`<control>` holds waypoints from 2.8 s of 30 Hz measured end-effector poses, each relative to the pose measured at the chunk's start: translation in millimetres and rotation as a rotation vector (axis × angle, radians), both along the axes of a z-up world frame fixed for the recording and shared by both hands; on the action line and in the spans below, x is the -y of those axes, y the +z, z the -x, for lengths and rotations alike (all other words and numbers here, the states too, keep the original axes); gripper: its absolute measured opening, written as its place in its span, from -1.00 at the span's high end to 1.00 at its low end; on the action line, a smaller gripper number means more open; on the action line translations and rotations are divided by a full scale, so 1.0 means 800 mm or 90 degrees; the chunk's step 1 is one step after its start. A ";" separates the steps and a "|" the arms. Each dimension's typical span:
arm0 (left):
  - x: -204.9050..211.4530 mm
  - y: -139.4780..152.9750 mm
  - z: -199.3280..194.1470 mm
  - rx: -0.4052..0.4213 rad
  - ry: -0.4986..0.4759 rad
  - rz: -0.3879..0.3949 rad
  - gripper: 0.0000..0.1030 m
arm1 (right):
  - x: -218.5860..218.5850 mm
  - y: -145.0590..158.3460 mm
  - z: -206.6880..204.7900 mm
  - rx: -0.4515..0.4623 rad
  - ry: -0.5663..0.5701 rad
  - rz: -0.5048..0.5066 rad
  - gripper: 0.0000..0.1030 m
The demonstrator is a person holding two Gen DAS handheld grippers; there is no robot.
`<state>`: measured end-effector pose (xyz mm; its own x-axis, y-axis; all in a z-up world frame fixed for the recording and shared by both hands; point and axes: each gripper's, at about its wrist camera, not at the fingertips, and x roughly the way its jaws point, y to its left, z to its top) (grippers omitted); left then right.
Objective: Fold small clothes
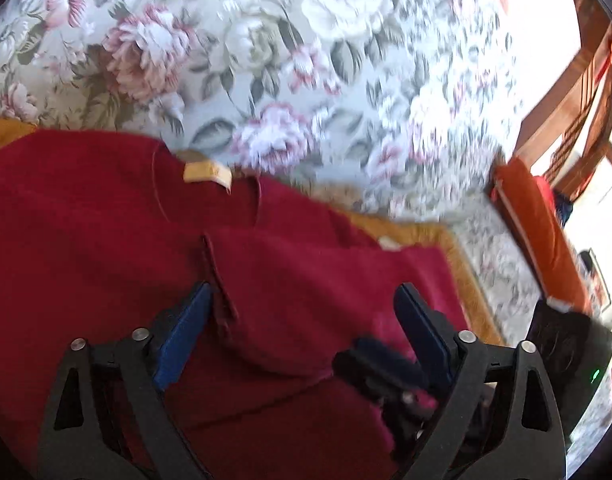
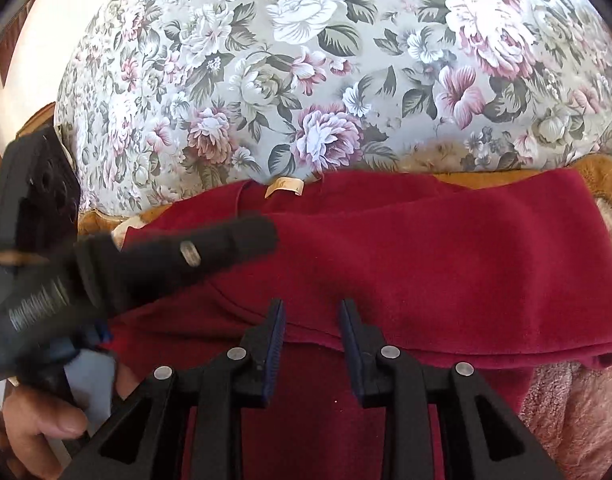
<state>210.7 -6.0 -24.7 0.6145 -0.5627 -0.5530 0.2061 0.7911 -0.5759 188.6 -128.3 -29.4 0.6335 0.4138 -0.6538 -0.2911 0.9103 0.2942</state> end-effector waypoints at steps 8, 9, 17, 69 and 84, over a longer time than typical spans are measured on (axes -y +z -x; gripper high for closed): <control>0.001 -0.020 -0.019 -0.051 0.002 -0.020 -0.47 | -0.003 0.001 -0.001 -0.001 -0.001 0.007 0.48; -0.001 -0.021 -0.021 -0.060 0.009 -0.020 -0.47 | -0.003 0.001 0.000 0.000 0.000 0.008 0.48; -0.001 -0.022 -0.031 -0.091 0.015 -0.017 -0.48 | -0.009 0.003 0.001 0.005 -0.003 0.033 0.47; -0.155 -0.027 0.025 -0.034 0.227 -0.209 0.88 | 0.029 0.041 -0.033 0.057 -0.077 0.045 0.37; -0.164 -0.031 0.028 -0.033 0.228 -0.172 0.88 | 0.152 0.052 0.034 0.018 -0.020 0.004 0.42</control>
